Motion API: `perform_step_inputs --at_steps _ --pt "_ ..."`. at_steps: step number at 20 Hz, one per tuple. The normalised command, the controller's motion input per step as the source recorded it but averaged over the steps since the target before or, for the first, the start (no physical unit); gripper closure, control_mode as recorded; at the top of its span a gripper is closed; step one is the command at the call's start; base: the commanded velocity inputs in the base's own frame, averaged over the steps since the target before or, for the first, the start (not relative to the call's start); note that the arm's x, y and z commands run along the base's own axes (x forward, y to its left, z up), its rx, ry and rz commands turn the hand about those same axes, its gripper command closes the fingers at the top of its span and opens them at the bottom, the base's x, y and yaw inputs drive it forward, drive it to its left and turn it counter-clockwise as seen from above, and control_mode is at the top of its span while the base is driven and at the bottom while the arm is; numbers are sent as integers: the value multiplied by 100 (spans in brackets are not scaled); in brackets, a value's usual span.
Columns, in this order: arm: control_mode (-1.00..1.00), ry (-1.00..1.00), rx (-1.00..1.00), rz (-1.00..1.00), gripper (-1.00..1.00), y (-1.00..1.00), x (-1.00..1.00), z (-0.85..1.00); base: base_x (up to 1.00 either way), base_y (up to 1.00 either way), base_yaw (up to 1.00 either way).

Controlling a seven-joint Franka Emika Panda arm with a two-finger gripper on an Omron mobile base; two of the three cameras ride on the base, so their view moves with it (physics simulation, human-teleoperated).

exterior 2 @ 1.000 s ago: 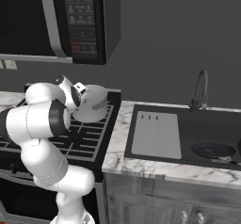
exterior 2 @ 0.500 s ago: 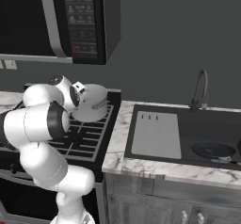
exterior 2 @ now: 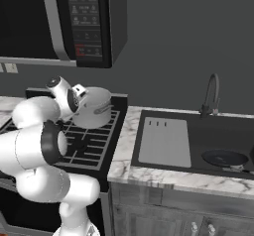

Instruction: Move the pot and pan from the stove into the sink.

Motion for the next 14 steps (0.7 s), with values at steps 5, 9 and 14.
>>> perform_step_inputs --at_steps 5,9,14 --pt "-100 6 0 0 100 -2 -46 48 0 0 0" --pt "-100 9 0 0 100 -5 -52 53 0 0 0" --pt "-100 9 -1 0 100 -9 -65 47 0 0 0"
